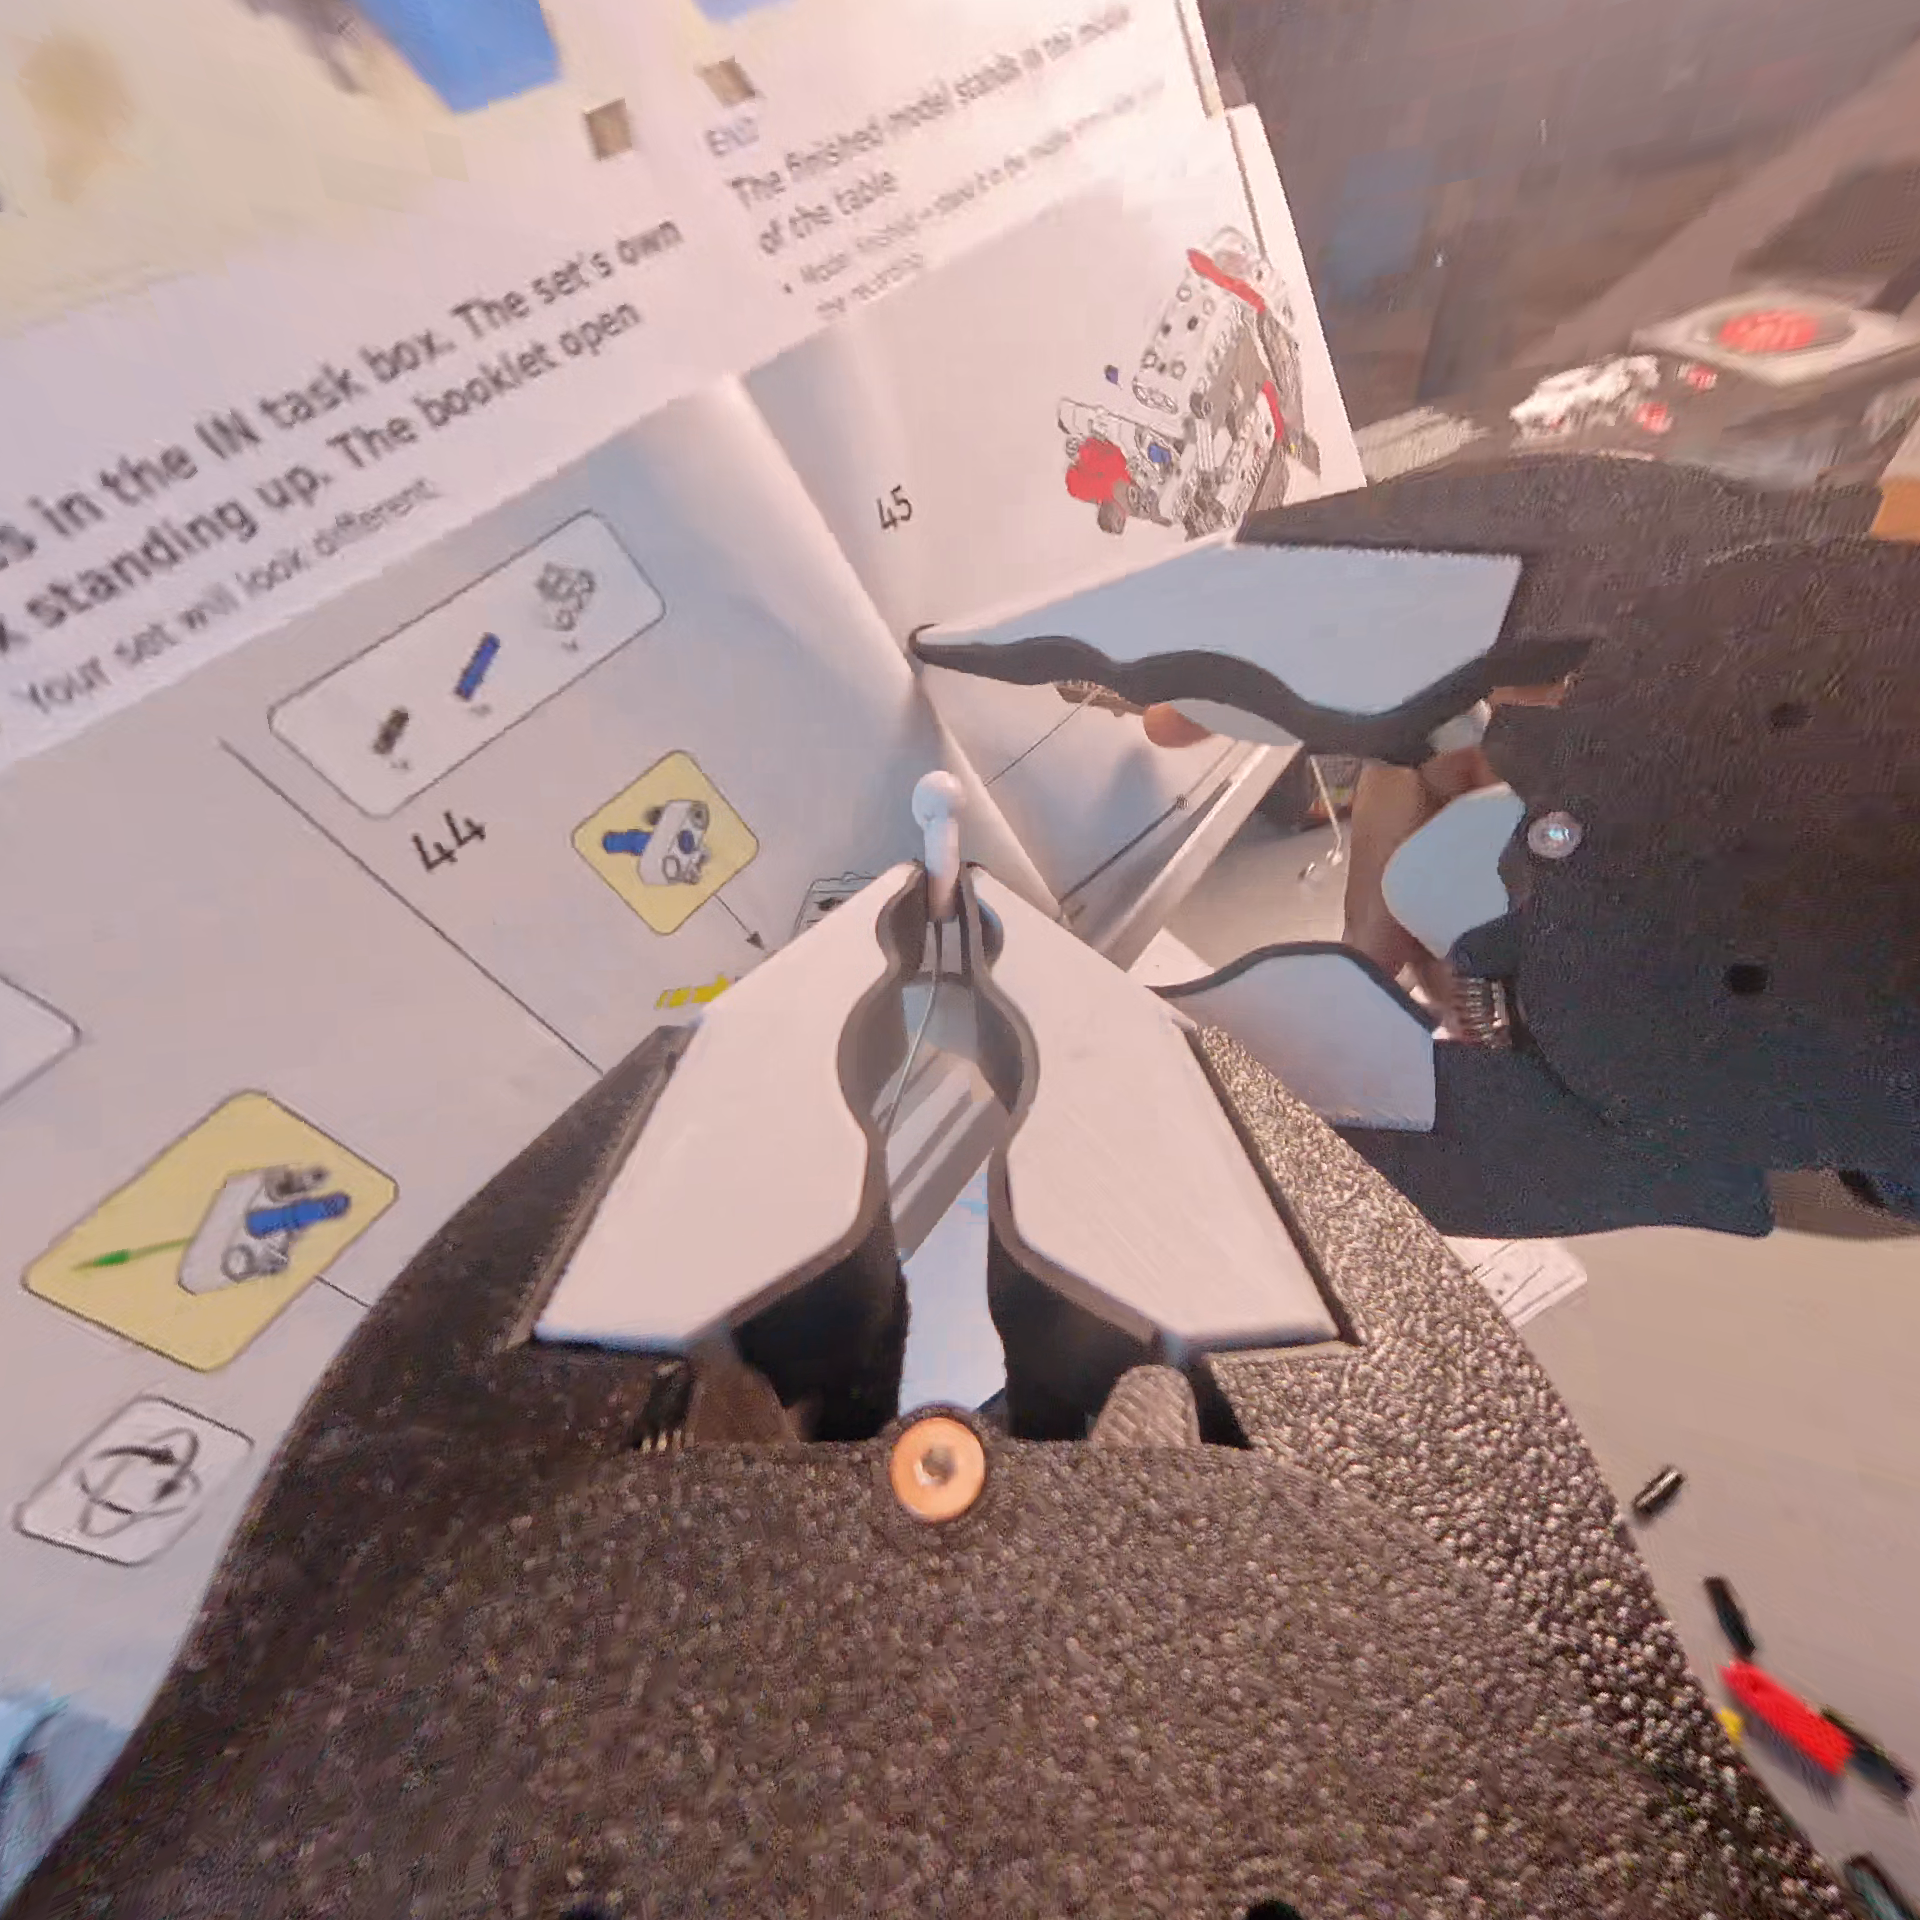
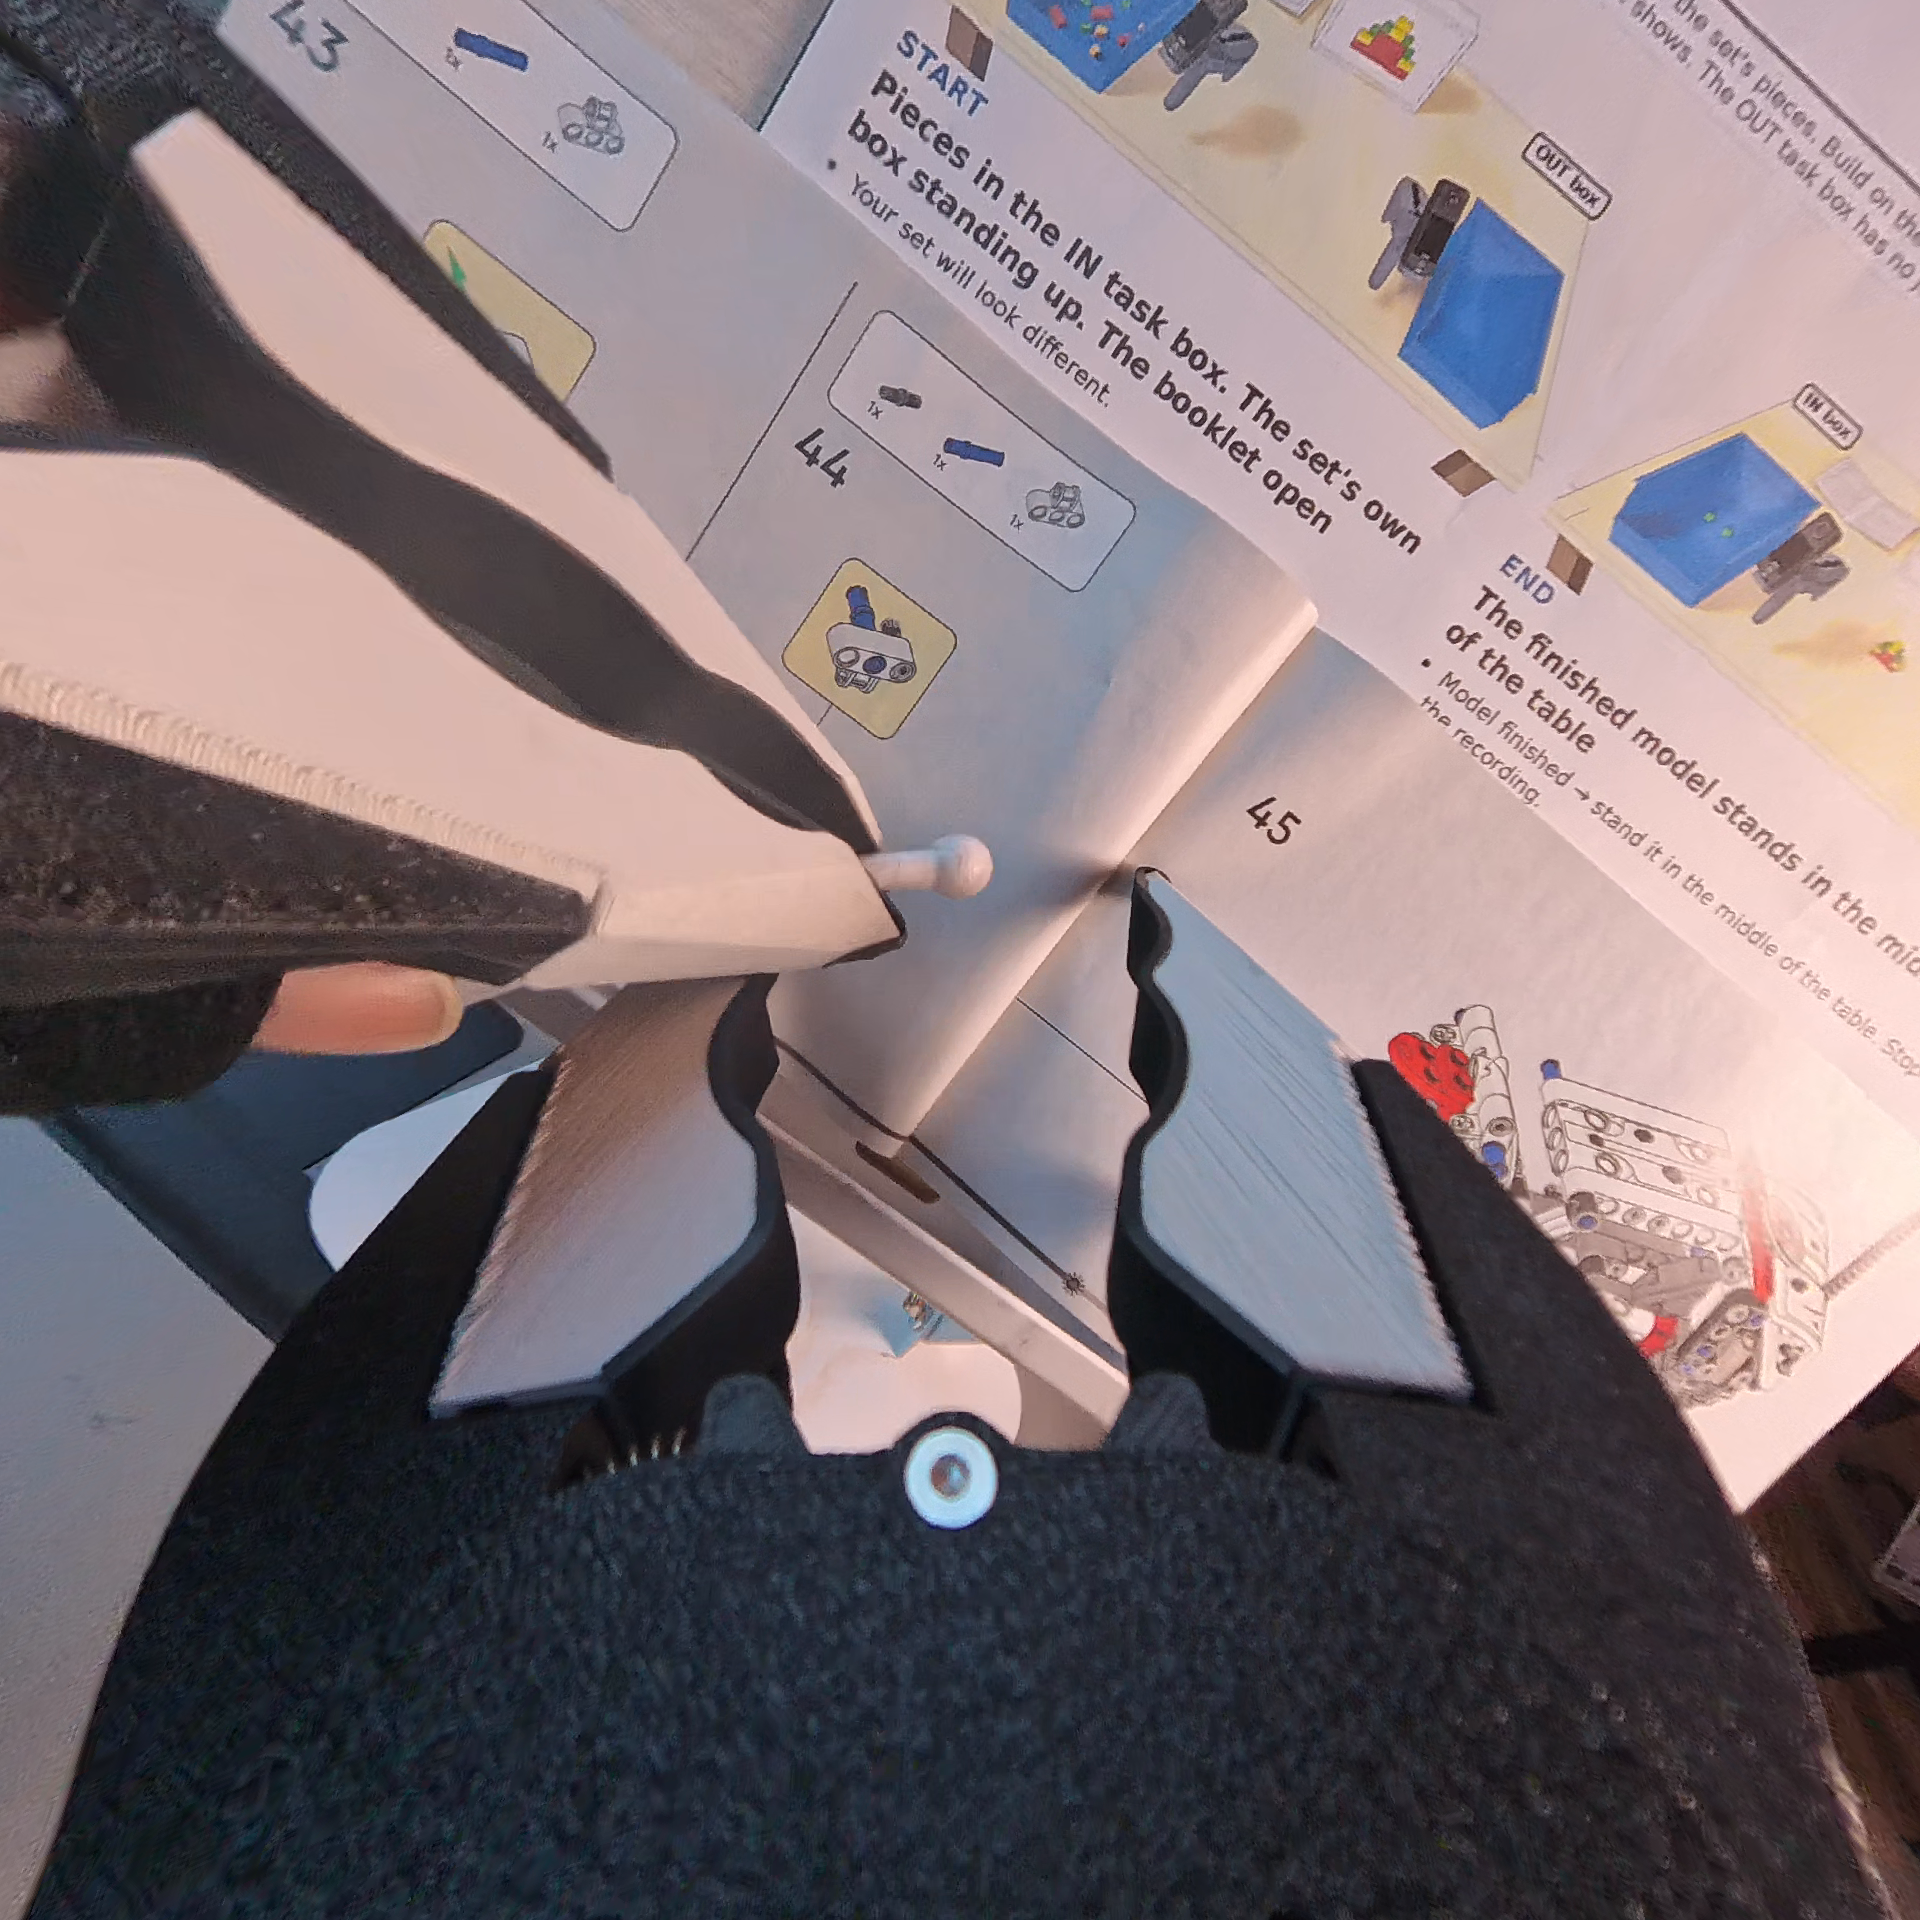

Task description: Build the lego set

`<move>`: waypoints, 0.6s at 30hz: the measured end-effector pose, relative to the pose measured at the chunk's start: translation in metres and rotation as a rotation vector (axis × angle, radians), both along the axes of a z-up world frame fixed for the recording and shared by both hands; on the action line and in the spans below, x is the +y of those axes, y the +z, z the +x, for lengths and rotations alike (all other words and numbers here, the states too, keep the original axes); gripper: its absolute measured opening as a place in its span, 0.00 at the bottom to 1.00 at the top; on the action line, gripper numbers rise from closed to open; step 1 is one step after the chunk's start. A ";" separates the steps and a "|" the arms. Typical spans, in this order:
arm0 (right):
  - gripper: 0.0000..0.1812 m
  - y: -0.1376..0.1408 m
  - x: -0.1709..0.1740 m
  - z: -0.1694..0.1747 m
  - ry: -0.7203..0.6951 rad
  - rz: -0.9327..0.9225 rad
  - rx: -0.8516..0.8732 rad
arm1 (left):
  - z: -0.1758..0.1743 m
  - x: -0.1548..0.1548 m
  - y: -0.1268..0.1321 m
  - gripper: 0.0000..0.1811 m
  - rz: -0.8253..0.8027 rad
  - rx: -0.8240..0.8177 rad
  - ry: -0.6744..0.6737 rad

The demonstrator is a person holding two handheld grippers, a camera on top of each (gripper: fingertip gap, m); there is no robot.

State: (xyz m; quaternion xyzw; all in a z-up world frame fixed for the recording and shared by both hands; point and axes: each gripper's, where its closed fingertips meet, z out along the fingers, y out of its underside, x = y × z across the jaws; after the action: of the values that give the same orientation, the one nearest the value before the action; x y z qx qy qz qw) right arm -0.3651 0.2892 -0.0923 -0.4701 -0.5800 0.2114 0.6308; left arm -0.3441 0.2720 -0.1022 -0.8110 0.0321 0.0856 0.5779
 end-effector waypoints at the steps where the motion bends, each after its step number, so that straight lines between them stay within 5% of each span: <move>1: 0.37 0.000 0.000 0.001 0.010 0.014 0.011 | 0.001 0.001 -0.002 0.03 -0.032 0.048 -0.025; 10: 0.50 -0.008 -0.013 0.026 0.122 0.076 0.011 | -0.002 0.004 -0.018 0.07 -0.239 0.201 -0.109; 12: 0.49 -0.002 -0.009 0.046 0.130 0.055 0.053 | 0.007 0.002 -0.012 0.16 -0.223 0.157 -0.125; 18: 0.33 -0.017 0.031 0.103 0.056 0.022 0.039 | 0.037 0.013 0.009 0.13 -0.141 0.244 -0.158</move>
State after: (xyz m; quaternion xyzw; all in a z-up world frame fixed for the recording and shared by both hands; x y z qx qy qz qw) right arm -0.2618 0.3200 -0.1098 -0.4425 -0.5827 0.2316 0.6411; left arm -0.3071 0.2855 -0.0932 -0.8280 0.1714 0.1353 0.5164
